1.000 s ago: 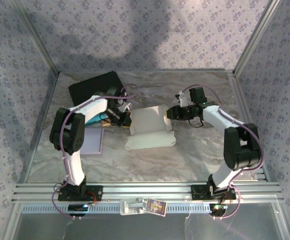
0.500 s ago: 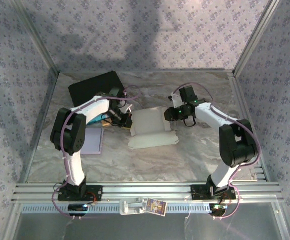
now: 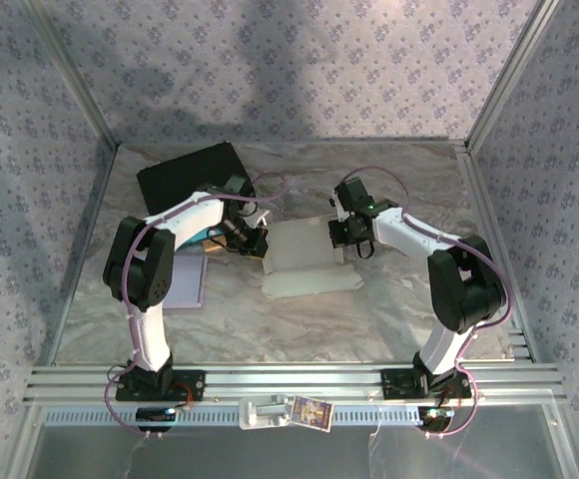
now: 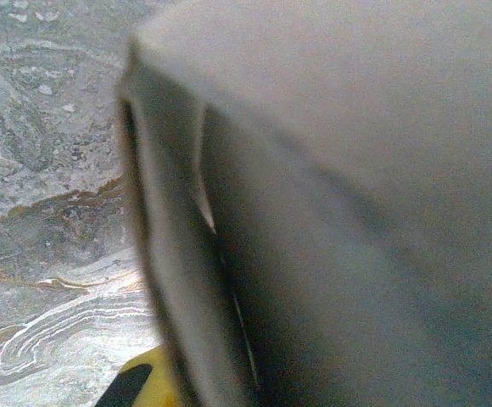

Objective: Fold the paper box

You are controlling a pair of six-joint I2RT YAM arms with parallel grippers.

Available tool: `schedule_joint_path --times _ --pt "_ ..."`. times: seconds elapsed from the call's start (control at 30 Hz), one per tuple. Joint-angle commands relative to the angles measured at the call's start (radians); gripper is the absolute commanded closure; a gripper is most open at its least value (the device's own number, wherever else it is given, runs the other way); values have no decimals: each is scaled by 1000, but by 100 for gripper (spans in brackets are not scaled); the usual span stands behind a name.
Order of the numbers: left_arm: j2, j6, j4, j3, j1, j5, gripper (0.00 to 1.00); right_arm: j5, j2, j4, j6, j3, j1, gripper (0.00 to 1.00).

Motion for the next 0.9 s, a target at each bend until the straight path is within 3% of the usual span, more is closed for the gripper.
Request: schedule_joint_path --times 0.0,0.6,0.87 --pt "-21 9 -4 29 -22 5 100 66 40 -62 32 46 13 87" --pt "-10 12 -17 46 -26 -6 100 103 101 -94 71 91 8 76" --pt "0 10 -22 61 -29 -8 100 142 99 -105 93 100 4 89"
